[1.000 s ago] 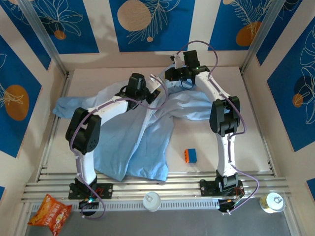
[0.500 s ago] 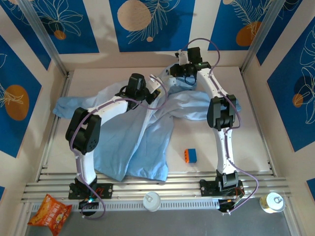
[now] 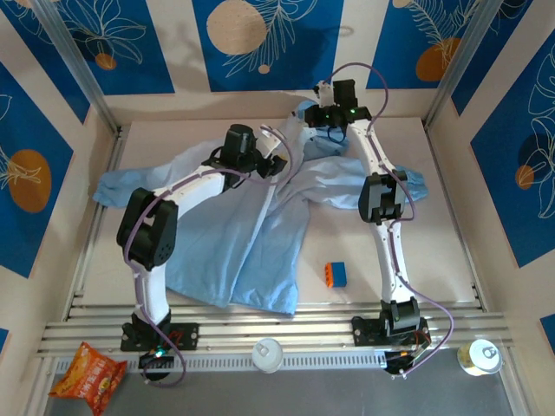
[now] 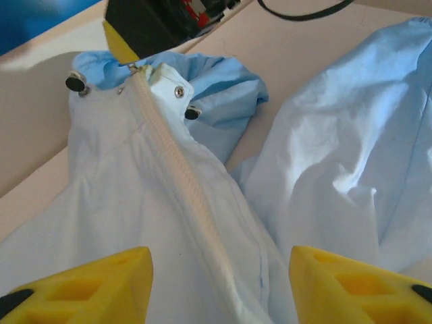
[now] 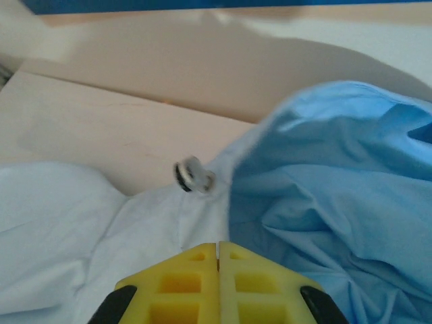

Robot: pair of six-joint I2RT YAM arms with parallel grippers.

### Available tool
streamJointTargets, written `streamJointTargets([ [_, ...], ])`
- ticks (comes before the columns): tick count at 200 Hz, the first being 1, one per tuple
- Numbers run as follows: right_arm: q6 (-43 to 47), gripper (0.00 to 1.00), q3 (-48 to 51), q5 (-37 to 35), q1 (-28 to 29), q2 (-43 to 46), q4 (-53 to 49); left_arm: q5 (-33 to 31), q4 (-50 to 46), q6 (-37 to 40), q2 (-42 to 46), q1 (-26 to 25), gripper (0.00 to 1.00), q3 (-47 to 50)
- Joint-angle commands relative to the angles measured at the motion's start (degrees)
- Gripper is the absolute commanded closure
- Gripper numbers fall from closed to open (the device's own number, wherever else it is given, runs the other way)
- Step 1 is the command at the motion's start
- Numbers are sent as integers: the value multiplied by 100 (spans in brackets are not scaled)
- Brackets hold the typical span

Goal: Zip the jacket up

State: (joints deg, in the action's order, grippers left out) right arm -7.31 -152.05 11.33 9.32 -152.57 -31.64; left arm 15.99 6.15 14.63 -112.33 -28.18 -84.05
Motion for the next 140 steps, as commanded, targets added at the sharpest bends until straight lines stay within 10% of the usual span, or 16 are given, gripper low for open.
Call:
streamJointTargets([
  [1,56,100,-325,-230,-159,-285,347,-33,99,-232,307,137,40,56],
  [62,-40,100,-239,-83,-168,-248,580,-375,329,-858,1368,469,38,1039],
  [109,-14,57,-227,-232,-155,473,249,-1056,249,-1298,2424,612,37,2011],
  [140,205,47,454,-377,-103,1272,-121,-1793,-265,-1287,3304,724,34,2426],
])
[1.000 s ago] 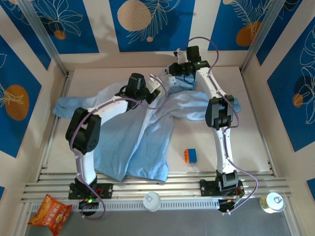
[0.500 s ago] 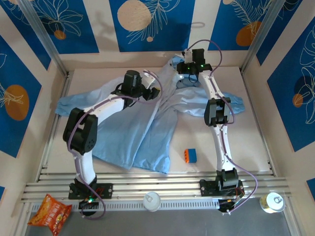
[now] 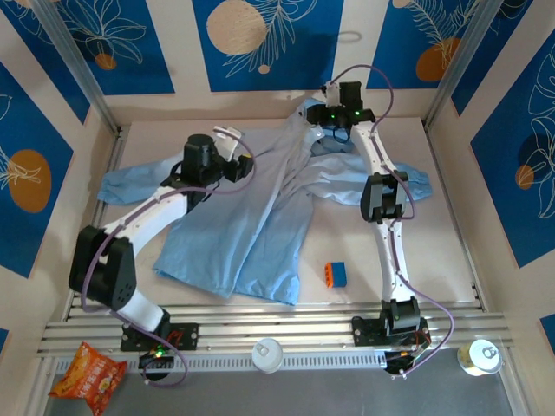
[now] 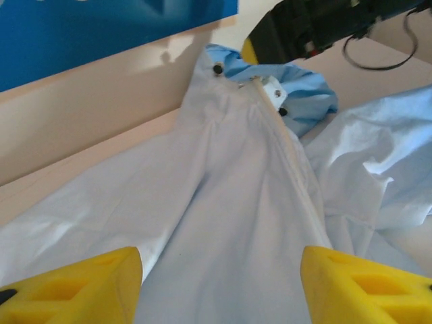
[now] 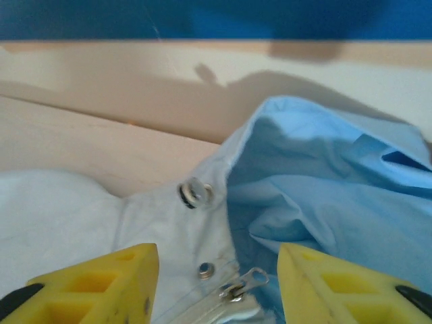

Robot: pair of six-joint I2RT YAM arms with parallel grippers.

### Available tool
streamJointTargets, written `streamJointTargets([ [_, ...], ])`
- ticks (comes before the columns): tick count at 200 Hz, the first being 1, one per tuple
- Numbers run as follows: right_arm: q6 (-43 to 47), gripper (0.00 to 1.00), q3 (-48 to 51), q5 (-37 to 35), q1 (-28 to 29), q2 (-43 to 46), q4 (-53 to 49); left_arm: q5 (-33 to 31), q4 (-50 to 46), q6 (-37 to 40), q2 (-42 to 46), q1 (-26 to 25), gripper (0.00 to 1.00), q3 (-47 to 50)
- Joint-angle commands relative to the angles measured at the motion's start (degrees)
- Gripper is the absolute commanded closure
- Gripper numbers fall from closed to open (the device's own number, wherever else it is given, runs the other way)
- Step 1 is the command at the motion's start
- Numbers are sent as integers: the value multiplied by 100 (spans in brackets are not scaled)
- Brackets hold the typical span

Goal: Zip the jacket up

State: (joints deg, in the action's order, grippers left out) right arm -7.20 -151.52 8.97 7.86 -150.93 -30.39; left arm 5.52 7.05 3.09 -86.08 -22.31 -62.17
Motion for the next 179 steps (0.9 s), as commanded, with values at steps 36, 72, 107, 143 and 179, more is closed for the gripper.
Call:
streamJointTargets([
  [36,372,38,2711,-529,157,2658,226,-1601,-907,-88,1808,331,18,766],
  [72,334,10,5564,-506,237,4493,1577,-1800,-1389,-634,3030,882,0,1403],
  [107,238,5,7531,-859,365,5797,2272,-1728,-1278,-1061,4083,1345,0,2369],
  [143,36,1,9531,-986,282,6814,3372,-988,-1111,-1053,4194,1412,0,3160],
  [179,172,1,10912,-1484,207,7448,3982,-979,-787,-519,4092,1413,0,3728],
])
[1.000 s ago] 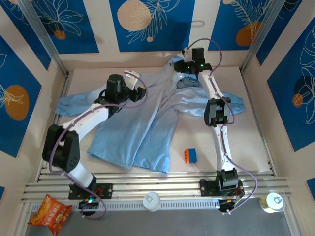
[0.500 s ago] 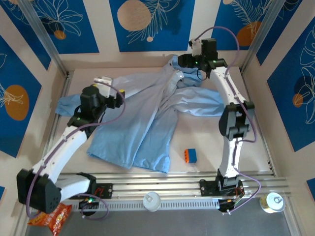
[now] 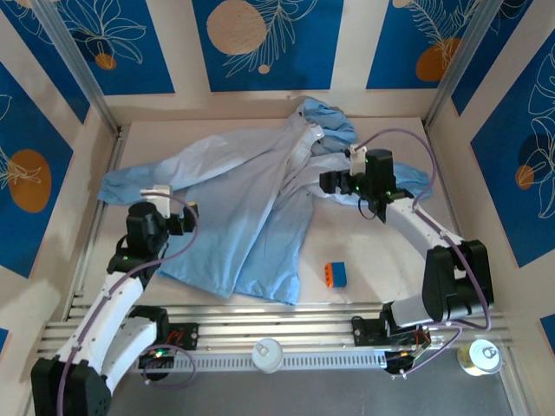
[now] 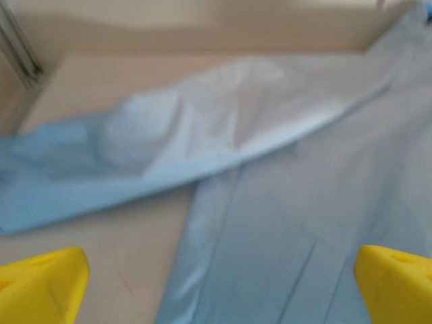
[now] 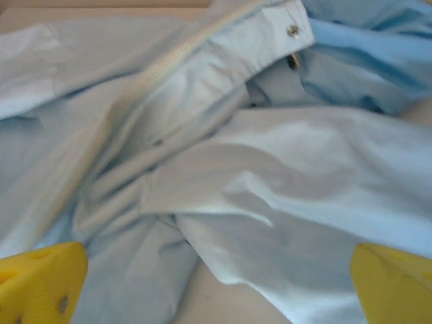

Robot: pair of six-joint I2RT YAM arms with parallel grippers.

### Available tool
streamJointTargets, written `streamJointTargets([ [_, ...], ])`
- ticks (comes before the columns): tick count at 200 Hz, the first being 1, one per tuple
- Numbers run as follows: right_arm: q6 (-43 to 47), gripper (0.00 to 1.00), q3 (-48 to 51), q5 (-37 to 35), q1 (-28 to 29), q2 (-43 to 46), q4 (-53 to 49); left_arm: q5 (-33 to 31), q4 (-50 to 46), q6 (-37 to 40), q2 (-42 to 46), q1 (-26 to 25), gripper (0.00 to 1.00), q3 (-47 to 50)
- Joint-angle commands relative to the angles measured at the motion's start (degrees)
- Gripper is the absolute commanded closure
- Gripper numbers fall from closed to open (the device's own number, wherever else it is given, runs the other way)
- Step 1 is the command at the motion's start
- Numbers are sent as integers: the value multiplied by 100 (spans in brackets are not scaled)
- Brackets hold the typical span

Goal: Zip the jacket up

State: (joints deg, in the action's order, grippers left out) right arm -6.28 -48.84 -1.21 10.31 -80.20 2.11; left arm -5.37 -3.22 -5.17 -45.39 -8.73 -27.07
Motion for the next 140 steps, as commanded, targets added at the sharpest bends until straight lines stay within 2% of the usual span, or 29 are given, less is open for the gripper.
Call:
streamJointTargets([
  [1,86,1,667,-489,-37,383,731,82,242,320,26,56,0,228],
  [23,198,1,1077,-717,-112,595,709,-351,442,432,-5,56,0,437],
  [65,-154,1,2369,-764,-573,990,2568,-959,1681,406,-317,72,1,1177],
  [92,-255,1,2539,-569,-807,709,3075,-1000,2739,466,-828,143,0,1480],
  [112,-201,1,2706,-538,-888,434,3638,-794,3548,592,-1256,253,0,1548],
  [140,-110,1,2610,-284,-1051,349,3596,-520,4732,602,-2037,401,0,1561],
])
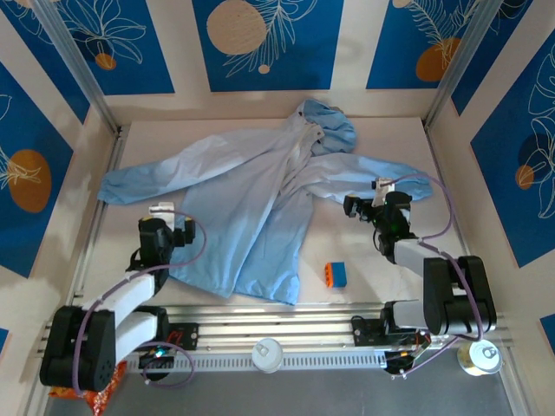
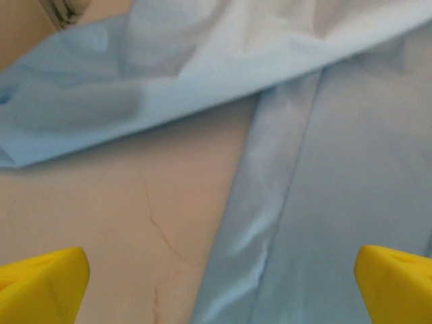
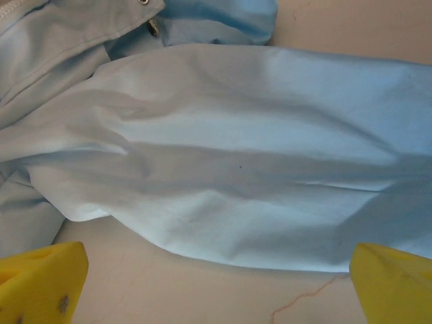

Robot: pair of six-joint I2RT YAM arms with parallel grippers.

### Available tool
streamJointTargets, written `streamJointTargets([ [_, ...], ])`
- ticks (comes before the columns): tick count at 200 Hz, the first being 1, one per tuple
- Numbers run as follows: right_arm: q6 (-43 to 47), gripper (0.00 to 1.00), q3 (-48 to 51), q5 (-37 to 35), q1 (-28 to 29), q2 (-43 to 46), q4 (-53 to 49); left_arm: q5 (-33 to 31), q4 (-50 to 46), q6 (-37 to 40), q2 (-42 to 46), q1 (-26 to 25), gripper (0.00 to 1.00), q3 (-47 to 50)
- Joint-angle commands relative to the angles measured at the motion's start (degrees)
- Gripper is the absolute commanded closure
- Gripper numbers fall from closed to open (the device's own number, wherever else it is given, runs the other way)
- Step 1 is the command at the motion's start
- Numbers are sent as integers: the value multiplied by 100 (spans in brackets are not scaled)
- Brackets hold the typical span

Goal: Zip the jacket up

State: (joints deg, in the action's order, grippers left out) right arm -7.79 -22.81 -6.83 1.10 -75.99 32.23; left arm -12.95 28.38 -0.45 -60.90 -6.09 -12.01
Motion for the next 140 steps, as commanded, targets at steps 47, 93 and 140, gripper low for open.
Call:
streamJointTargets([
  [47,-80,1,295,421,-382,-689,1756,454,2371,379,-1483,152,0,-283],
  [93,116,1,-66,402,-225,-1124,1479,635,1744,325,-1816,163,0,-822],
  [140,190,1,-119,253,-120,-1129,1371,696,3457,292,-2932,165,0,-519],
])
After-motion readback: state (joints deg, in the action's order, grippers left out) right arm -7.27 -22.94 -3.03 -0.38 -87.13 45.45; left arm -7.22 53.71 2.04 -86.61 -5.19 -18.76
